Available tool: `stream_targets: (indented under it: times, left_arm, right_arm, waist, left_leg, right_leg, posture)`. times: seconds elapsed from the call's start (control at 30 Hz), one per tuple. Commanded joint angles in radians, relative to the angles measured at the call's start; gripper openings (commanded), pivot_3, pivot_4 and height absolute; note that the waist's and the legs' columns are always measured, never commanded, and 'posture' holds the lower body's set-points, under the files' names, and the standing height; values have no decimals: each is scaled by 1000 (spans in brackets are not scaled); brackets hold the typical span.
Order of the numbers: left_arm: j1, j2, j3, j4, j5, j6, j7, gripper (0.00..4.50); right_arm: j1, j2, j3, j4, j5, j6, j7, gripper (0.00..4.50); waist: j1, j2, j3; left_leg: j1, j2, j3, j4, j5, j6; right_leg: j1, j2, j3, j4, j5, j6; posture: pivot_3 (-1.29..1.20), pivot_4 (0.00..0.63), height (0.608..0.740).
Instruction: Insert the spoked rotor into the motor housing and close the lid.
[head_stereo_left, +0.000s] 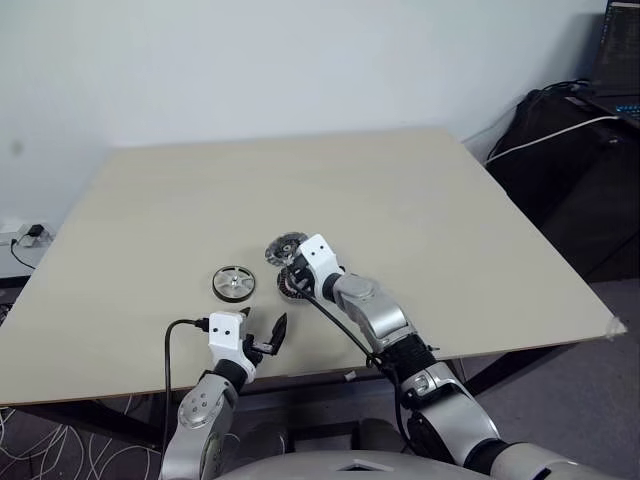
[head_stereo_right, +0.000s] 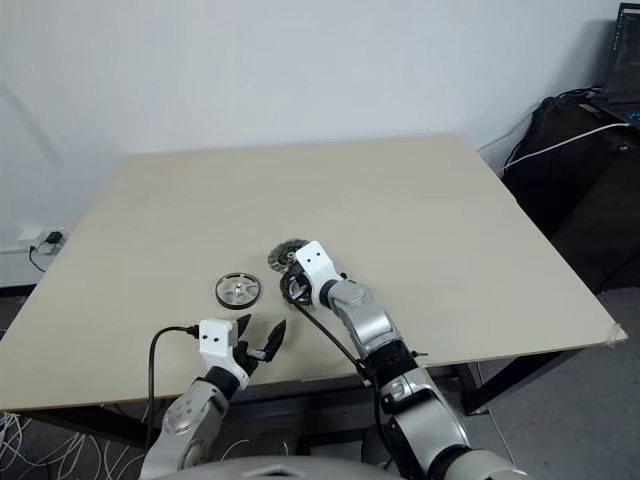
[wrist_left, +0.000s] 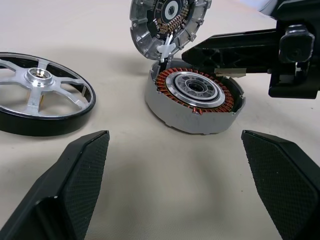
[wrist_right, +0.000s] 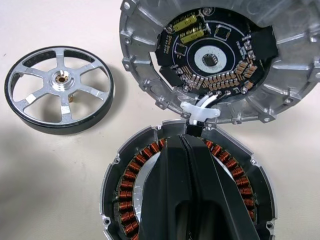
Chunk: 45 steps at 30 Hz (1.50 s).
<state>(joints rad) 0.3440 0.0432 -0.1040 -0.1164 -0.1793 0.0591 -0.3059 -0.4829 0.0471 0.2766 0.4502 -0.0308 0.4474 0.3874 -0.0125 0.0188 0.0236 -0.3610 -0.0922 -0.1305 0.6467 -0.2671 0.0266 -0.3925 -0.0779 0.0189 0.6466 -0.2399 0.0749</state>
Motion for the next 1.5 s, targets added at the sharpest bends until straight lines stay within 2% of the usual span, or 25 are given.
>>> stream_targets:
  times: [0.03,0.3,0.37,0.53,0.7,0.8,0.9,1.3,1.43,1.5]
  left_arm:
    - [-1,-2,4,-20,-15,-14,-2,4500]
    - [6,-7,7,-26,-16,-18,1,4500]
    - [10,-7,8,-31,-15,-23,1,4500]
    - [25,-30,50,-46,-44,-30,31,4500]
    - [16,-55,126,-43,-77,-15,87,4500]
    - [-5,-70,172,-54,-148,21,92,3882]
    - [-33,-70,206,-53,-181,53,112,2916]
    - [-202,-47,354,47,-303,264,191,2916]
    - [-261,-36,370,102,-319,298,176,4110]
    - [-292,-37,378,127,-343,314,157,4110]
  right_arm:
    - [-39,7,-9,36,-8,-18,-16,29]
    - [-42,-9,-13,105,-23,-39,-23,29]
    - [-6,-14,-21,24,2,-39,2,29]
    - [174,-75,-6,-342,97,1,130,29]
    - [387,-172,-75,-654,191,105,141,29]
    - [481,-212,-108,-750,219,158,119,0]
    - [537,-225,-113,-798,229,188,96,0]
    - [571,-194,-95,-821,249,203,21,0]
    - [563,-193,-92,-818,256,203,13,0]
    - [560,-194,-92,-818,258,203,13,0]
  waist:
    - [0,0,0]
    - [-1,0,0]
    - [1,0,-1]
    - [2,0,0]
    - [11,-2,0]
    - [15,-4,1]
    - [14,-5,2]
    - [29,-9,3]
    - [33,-11,3]
    - [34,-12,3]
  left_leg:
    - [0,0,0,0,0,0]
    - [0,0,0,0,0,0]
    - [0,0,0,0,0,0]
    - [-1,0,-1,0,-1,1]
    - [-2,0,-1,0,-2,-1]
    - [-2,0,0,1,-4,-3]
    - [-2,1,0,3,-4,-4]
    - [-1,1,0,3,-3,-2]
    - [-2,0,0,3,-3,-1]
    - [-2,0,0,3,-3,-1]
  right_leg:
    - [0,0,0,0,0,0]
    - [0,0,0,0,0,0]
    - [0,0,0,0,0,0]
    - [0,0,0,-1,0,0]
    - [0,-1,-1,-2,-4,6]
    - [1,-1,-1,-2,-4,7]
    - [1,-1,-1,-2,-4,7]
    - [1,-1,-1,-2,-3,9]
    - [1,-1,-1,-2,-3,9]
    - [1,-1,-1,-2,-3,9]
  posture:
    - [0,0,740]
    - [0,0,740]
    - [0,0,740]
    - [0,0,740]
    - [0,0,740]
    - [0,0,740]
    - [0,0,740]
    - [0,0,740]
    - [0,0,740]
    - [0,0,740]
